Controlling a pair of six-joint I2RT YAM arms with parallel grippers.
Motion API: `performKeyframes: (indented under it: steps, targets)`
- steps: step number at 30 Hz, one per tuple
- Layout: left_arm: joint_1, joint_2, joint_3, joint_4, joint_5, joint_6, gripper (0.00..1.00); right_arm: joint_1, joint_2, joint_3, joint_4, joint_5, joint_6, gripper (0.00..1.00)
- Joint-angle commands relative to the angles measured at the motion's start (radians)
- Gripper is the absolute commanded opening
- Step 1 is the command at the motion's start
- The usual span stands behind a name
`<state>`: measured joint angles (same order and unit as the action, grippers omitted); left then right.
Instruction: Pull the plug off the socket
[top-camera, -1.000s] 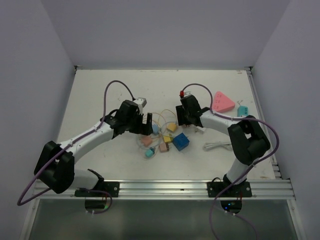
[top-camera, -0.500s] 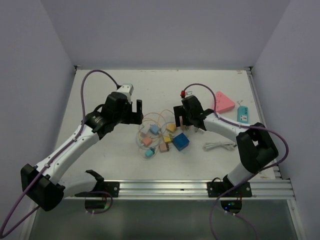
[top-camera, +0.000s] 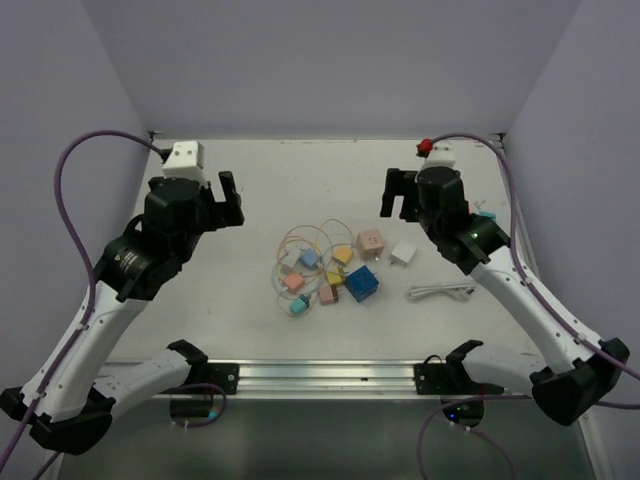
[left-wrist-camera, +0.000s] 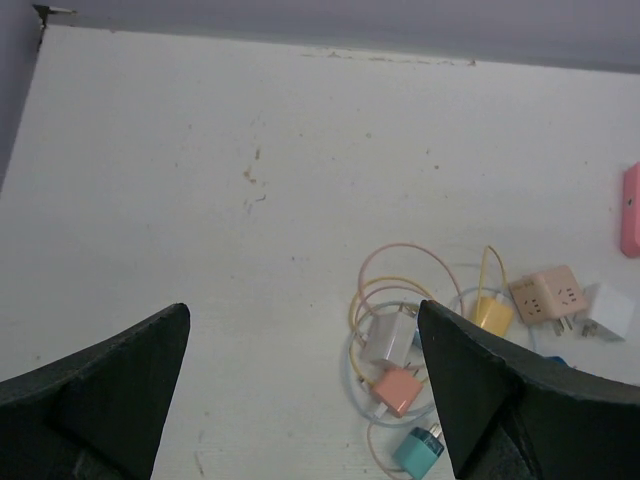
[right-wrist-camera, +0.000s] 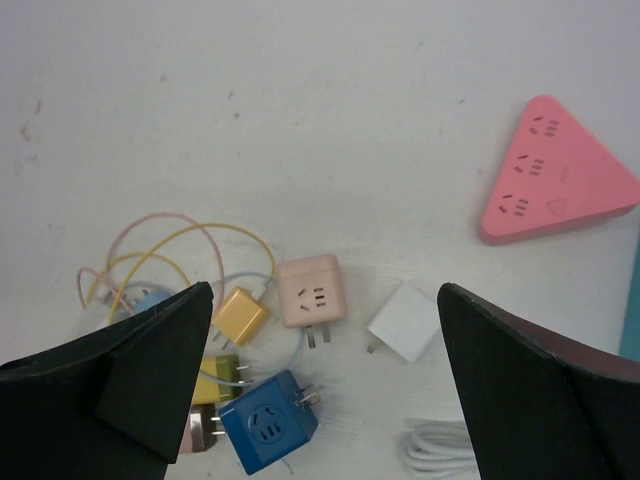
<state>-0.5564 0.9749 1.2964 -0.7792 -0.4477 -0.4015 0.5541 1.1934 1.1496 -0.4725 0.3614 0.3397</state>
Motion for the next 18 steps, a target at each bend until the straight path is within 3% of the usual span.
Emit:
performKeyframes:
  steps: [1,11,18]
  targets:
    - [0.007,-0.062,0.075,-0.063,-0.132,0.013,1.00,-0.005,-0.115,0.094,-0.125,0.163,-0.010,0.99]
    - [0.007,-0.165,0.236,-0.141,-0.313,0.029,1.00,-0.005,-0.463,0.171,-0.178,0.326,-0.154,0.99]
    - [0.007,-0.289,0.245,-0.025,-0.329,0.113,0.99,-0.005,-0.751,0.089,-0.155,0.340,-0.229,0.99]
